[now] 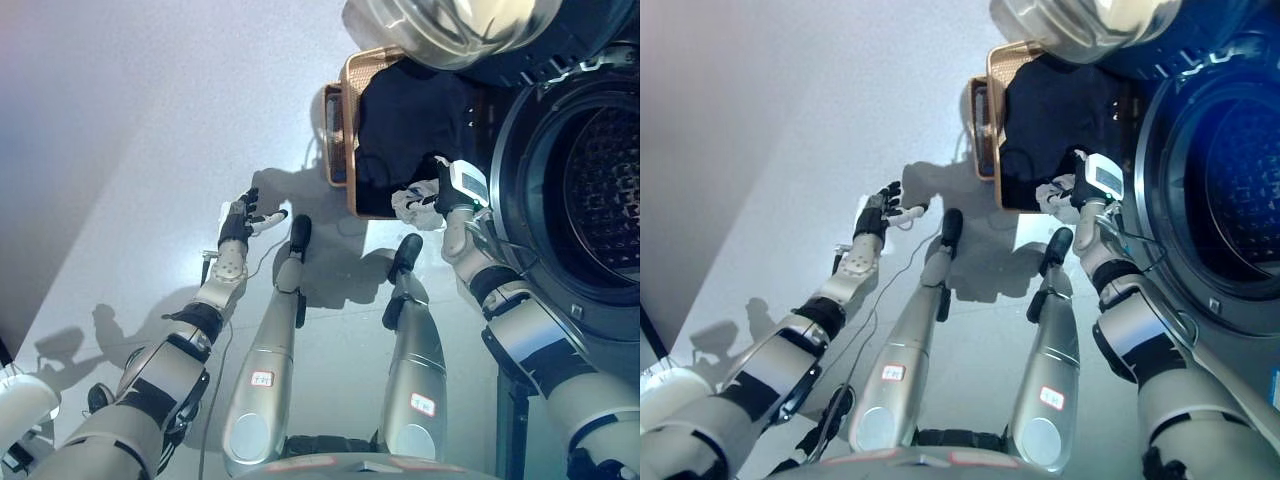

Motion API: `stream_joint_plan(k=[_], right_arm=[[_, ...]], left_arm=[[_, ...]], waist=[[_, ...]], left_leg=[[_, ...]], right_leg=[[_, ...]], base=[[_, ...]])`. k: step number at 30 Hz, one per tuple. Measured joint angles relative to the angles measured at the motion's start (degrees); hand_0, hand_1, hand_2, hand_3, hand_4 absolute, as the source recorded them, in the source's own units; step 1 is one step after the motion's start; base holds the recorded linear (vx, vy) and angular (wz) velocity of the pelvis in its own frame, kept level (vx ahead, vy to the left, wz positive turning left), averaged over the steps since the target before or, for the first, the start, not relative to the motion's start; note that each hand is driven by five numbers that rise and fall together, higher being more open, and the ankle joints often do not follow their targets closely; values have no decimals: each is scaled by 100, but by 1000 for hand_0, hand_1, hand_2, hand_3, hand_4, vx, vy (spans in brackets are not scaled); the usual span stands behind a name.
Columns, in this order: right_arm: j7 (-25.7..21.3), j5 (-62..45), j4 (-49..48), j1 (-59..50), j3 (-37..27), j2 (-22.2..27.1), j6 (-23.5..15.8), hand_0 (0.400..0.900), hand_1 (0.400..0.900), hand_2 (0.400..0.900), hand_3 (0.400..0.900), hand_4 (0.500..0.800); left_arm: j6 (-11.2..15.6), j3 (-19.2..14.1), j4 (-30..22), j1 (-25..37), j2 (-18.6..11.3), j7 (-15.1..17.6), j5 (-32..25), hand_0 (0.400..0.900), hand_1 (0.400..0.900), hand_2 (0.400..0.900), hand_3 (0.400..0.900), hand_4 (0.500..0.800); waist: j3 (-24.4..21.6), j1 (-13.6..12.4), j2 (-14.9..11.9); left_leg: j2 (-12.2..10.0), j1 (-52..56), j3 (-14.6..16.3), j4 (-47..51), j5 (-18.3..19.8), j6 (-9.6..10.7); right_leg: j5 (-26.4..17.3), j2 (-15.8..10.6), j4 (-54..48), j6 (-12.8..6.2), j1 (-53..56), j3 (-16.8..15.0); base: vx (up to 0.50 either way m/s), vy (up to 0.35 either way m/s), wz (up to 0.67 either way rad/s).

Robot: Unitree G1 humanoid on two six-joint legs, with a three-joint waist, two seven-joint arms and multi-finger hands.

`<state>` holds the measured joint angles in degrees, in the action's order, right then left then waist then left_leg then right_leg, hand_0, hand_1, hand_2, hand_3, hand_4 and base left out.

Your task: Put the clothes in the basket into the washing machine.

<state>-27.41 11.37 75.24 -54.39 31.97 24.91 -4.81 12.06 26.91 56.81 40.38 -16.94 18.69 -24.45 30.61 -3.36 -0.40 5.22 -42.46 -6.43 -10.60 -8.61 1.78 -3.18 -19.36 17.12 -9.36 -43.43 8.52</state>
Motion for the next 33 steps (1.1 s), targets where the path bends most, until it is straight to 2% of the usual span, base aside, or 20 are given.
stream_joint_plan(k=[2,6,9,20,21,23,28,33], right_arm=[[-5,-3,41,4,-4,4,19,900,900,900,900,800],[-115,-1,127,-13,-15,115,113,900,900,900,900,800],[-114,11,286,-106,-18,188,175,900,900,900,900,800],[92,110,539,-469,-19,411,349,900,900,900,900,800],[140,109,540,-507,-19,423,356,767,767,767,767,720],[169,109,541,-563,-19,452,361,400,400,400,400,500],[173,104,536,-752,-34,625,391,400,400,400,400,500],[176,101,533,-842,-73,659,405,400,400,400,400,500]], left_arm=[[33,19,-106,4,21,8,-40,900,900,900,900,800],[111,31,-822,-80,-35,123,-46,900,900,900,900,800],[174,32,-1043,-92,-36,129,-92,900,900,900,900,800],[178,77,-1111,-111,-64,137,-154,900,900,900,900,800],[178,78,-1137,-110,-66,142,-154,900,900,900,900,800],[176,74,-1282,-134,-79,179,-154,900,900,900,900,800],[179,70,-1738,-159,-174,216,-152,900,900,900,900,800],[185,25,-1784,-167,-186,229,-148,900,900,900,900,800]], waist=[[5,-33,10],[27,-72,59],[50,-99,111],[51,-117,129],[51,-115,129],[51,-116,129],[52,-120,131],[52,-100,131]], left_leg=[[32,-51,1,-10,-9,-12],[114,-343,22,-149,19,-23],[138,-530,35,-306,39,-43],[201,-980,90,-633,110,-24],[201,-1012,91,-638,110,-23],[202,-1085,98,-689,115,-21],[205,-1286,149,-810,122,-32],[204,-1320,180,-823,134,-36]], right_leg=[[0,-28,12,-1,-48,-13],[60,-110,250,-26,-397,-110],[110,-132,424,-25,-600,-171],[214,-200,846,-6,-1133,-331],[214,-199,852,-6,-1164,-336],[218,-203,901,1,-1244,-350],[218,-208,1002,2,-1453,-406],[218,-205,1017,2,-1510,-449]], base=[[0,15,5],[-8,13,4],[-8,9,4],[-1,5,-1],[-35,9,2],[-44,18,0],[-31,18,-2],[-25,14,2]])
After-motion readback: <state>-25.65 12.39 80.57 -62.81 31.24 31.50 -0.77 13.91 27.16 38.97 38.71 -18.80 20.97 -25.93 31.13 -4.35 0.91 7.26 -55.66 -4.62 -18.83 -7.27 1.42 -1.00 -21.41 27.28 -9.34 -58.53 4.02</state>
